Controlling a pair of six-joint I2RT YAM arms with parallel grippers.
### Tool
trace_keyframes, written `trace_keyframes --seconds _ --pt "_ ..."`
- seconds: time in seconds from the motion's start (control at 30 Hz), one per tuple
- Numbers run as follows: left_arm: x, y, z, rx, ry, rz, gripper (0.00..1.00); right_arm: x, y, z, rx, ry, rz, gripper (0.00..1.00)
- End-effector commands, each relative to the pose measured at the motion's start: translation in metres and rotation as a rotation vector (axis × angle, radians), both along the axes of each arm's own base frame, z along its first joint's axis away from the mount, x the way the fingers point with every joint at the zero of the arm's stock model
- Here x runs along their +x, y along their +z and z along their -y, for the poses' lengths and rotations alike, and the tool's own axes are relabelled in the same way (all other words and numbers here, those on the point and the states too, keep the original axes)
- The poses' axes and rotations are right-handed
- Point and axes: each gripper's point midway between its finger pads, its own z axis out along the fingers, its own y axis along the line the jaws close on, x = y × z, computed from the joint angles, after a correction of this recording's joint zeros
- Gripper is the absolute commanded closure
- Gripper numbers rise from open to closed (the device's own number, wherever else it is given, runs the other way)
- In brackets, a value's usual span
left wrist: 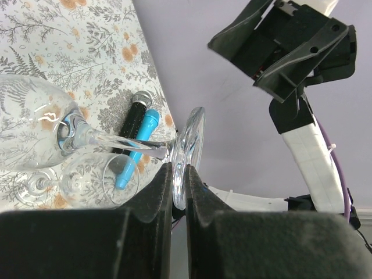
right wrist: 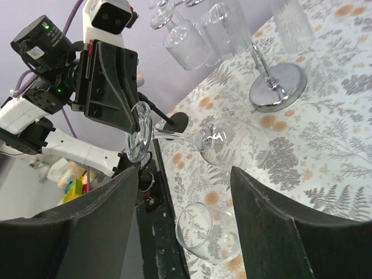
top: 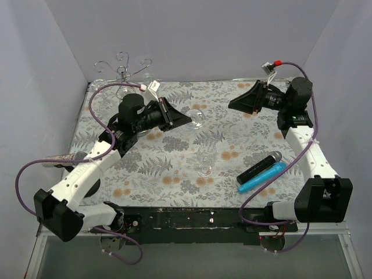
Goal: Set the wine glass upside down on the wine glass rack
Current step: Turn the wine glass upside down at the wine rack.
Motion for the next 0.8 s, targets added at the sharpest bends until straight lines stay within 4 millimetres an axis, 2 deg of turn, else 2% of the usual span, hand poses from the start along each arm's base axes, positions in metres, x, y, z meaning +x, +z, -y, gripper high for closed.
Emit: trace_keyframes --seconds 0.0,0.07,0.13,0.27,0.43,0.6,0.77 --pt "-0.011 0.045 -0.01 -0.033 0.003 0.12 1.0 -0.017 0.038 0.02 -0.009 0.038 0.236 0.28" --pt "-0.013 0.053 -0.012 -0.033 0.004 0.133 1.0 -0.013 0.038 0.033 -0.021 0.0 0.256 0.29" --pt "-0.016 0.07 -0.014 -0.046 0.006 0.161 1.0 -0.01 0.034 0.042 -0.032 -0.03 0.272 0.29" --pt "-0.021 0.095 -0.017 -0.065 0.005 0.196 1.0 0.002 0.015 0.059 -0.077 -0.101 0.293 0.29" --pt "-0.024 0.12 -0.021 -0.08 0.014 0.237 1.0 0.014 -0.018 0.069 -0.165 -0.168 0.32 0.29" --pt "-0.027 0.144 -0.025 -0.103 0.029 0.284 1.0 0.01 -0.056 0.072 -0.194 -0.166 0.297 0.29" --pt "-0.027 0.166 -0.027 -0.12 0.038 0.322 1.0 0.006 -0.073 0.075 -0.193 -0.162 0.297 0.29"
